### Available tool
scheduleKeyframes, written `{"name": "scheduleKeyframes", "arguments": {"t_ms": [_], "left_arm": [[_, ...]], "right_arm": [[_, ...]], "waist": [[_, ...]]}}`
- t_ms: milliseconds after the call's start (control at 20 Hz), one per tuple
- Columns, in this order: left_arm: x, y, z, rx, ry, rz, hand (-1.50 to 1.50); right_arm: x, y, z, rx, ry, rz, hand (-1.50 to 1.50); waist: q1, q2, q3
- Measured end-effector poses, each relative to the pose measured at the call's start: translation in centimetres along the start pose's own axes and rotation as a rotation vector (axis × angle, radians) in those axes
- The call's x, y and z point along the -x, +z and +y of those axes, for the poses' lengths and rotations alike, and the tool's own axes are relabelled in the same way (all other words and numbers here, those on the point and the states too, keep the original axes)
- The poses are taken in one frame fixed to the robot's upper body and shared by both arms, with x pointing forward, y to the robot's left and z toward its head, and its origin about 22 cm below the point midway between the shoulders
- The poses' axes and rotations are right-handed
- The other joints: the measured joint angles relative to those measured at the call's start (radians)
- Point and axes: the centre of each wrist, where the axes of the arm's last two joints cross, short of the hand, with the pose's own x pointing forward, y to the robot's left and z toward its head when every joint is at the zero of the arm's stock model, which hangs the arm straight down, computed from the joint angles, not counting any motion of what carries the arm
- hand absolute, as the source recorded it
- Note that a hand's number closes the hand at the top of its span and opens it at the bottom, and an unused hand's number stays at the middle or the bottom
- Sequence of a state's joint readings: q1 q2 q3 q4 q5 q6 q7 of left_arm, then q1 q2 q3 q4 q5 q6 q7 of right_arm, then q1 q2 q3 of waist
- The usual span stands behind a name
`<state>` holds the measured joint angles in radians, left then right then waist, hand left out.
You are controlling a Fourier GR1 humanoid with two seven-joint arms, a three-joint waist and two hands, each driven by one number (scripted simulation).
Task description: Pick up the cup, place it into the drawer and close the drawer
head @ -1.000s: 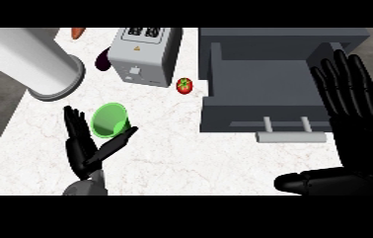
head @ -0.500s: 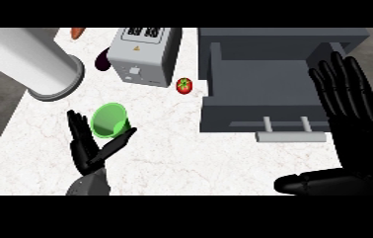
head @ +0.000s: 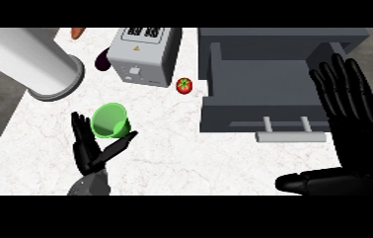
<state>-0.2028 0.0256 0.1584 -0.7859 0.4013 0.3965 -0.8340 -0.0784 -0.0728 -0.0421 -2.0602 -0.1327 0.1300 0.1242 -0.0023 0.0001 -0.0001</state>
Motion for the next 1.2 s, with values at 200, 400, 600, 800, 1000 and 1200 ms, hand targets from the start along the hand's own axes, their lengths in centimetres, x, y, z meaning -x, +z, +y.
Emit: {"name": "scheduleKeyframes", "arguments": {"t_ms": [200,400,600,800,1000,1200], "left_arm": [[0.5,-0.4,0.0,-0.001,0.027,-0.006,-1.50],[1.0,-0.6,-0.5,-0.001,0.056,-0.001,-1.50],[1.5,-1.0,-0.6,-0.010,0.088,0.006,-1.50],[1.6,-1.8,-0.5,0.017,0.143,0.005,-1.50],[1.9,-1.6,-0.4,0.056,0.205,0.004,-1.50],[2.0,-2.0,-0.4,0.090,0.257,-0.006,1.50]], "right_arm": [[-1.0,0.1,0.6,-0.008,0.001,0.002,-1.50],[-1.1,-0.2,0.3,-0.011,-0.005,0.007,-1.50],[-1.2,-0.5,-0.3,-0.009,-0.007,0.004,-1.50],[-1.1,-0.6,0.1,-0.011,-0.011,0.008,-1.50],[-0.7,-1.2,-0.2,-0.008,-0.013,0.013,-1.50],[-1.4,-0.7,0.6,-0.014,-0.008,0.012,-1.50]], "waist": [[-0.001,0.000,0.000],[-0.001,0.000,0.000],[-0.003,0.001,-0.001],[-0.004,0.002,-0.001],[-0.003,0.002,-0.001],[-0.007,0.002,-0.001]]}}
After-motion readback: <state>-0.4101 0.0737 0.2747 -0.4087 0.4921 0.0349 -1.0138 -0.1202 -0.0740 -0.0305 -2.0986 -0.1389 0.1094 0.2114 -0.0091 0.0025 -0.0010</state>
